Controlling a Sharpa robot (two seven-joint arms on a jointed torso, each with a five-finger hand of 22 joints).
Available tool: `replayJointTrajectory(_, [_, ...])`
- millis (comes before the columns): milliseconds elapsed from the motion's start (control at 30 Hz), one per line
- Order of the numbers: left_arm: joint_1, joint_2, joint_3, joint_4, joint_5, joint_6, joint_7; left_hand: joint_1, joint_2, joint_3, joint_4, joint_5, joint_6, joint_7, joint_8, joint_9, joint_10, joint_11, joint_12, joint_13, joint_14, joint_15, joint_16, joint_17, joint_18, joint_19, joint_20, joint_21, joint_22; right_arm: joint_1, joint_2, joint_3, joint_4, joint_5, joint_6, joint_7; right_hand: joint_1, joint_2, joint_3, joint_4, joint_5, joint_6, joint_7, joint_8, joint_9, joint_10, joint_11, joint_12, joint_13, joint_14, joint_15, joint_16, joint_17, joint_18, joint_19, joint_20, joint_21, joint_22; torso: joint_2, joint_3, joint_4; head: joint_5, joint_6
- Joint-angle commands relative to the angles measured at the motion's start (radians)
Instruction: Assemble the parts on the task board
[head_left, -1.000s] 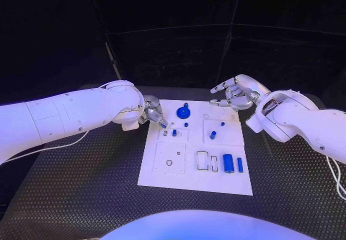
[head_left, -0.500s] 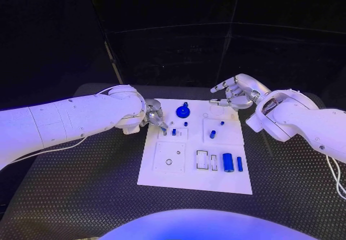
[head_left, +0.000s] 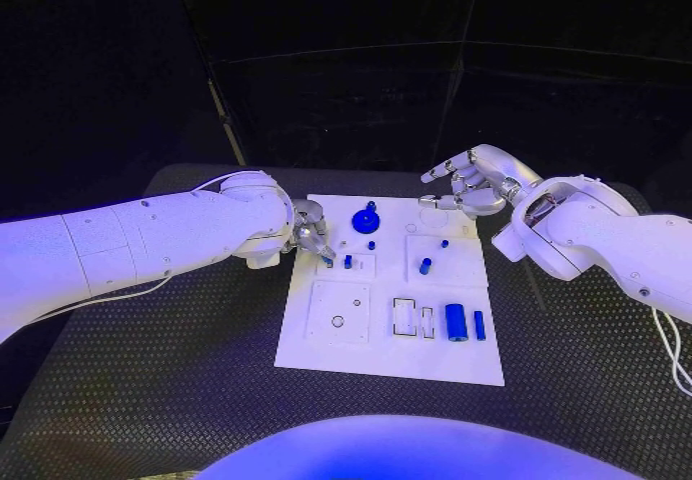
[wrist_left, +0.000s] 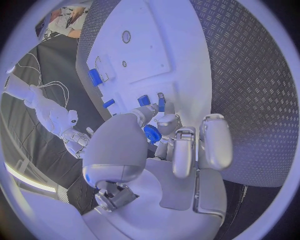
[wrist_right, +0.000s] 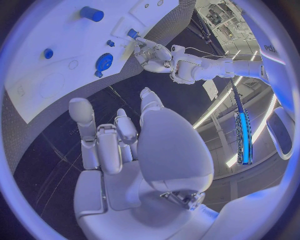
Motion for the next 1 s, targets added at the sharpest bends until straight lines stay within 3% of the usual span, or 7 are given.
replayJointTrajectory(33, [0.0,0.0,0.0,0.003,-0.018,0.025,-0.006,0.005,0.008,0.159,-0.151,0.003,-0.002,-0.003,0.007,0.001,0.007,0.003,0.0,0.0,0.106,0.003,0.006,0.263,0.002,0.002,0.004,-0.003,-0.001,0.002,0.0,0.0,0.001,0.002,0.004,0.007,0.001,0.013,-0.006,-0.002,0.003,0.002,0.002,0.003,0.0,-0.004,-0.004,-0.003,0.0,0.051,-0.006,-0.007,0.043,0.015,-0.009,0.0,-0.003,-0.001,0.0,0.0001,0.0008,0.002,-0.001])
replayJointTrajectory(1000, [0.0,0.005,0.0,0.001,-0.018,0.065,-0.01,0.001,0.005,0.165,-0.152,0.004,-0.001,-0.003,0.009,0.003,0.007,0.002,-0.001,-0.001,0.106,0.003,0.006,0.263,0.002,0.002,0.004,-0.005,-0.002,0.001,0.002,0.0,0.0,0.002,0.009,0.007,0.002,0.015,-0.007,-0.002,0.005,0.002,0.002,0.003,0.0,-0.004,-0.004,-0.002,0.0,0.051,-0.006,-0.007,0.044,0.015,-0.009,0.0,-0.005,-0.003,0.0,0.0003,0.0,0.002,-0.006])
